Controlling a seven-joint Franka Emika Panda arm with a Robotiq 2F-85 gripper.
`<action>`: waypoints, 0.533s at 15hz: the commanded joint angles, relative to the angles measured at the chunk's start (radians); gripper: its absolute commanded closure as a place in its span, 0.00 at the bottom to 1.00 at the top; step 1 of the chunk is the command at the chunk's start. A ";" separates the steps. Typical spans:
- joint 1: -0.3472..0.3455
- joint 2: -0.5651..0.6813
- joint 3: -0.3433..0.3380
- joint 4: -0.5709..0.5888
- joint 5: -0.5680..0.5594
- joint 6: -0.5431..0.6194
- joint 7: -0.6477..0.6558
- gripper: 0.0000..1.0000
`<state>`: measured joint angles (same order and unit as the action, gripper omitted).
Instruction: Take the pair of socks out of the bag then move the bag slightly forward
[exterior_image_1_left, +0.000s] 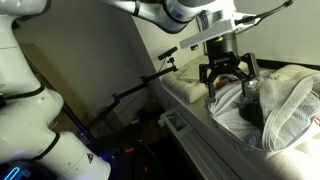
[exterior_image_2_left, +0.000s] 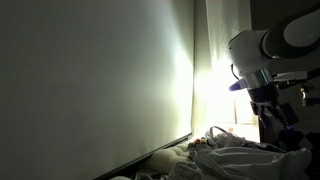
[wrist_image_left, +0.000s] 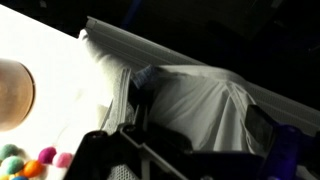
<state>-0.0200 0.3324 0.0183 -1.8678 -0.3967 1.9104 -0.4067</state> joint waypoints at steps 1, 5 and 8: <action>-0.023 0.007 0.003 -0.031 0.079 0.191 0.044 0.00; -0.026 0.017 -0.007 -0.062 0.133 0.370 0.100 0.00; -0.032 0.030 -0.010 -0.064 0.161 0.384 0.101 0.00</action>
<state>-0.0455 0.3673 0.0119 -1.9124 -0.2699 2.2708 -0.3211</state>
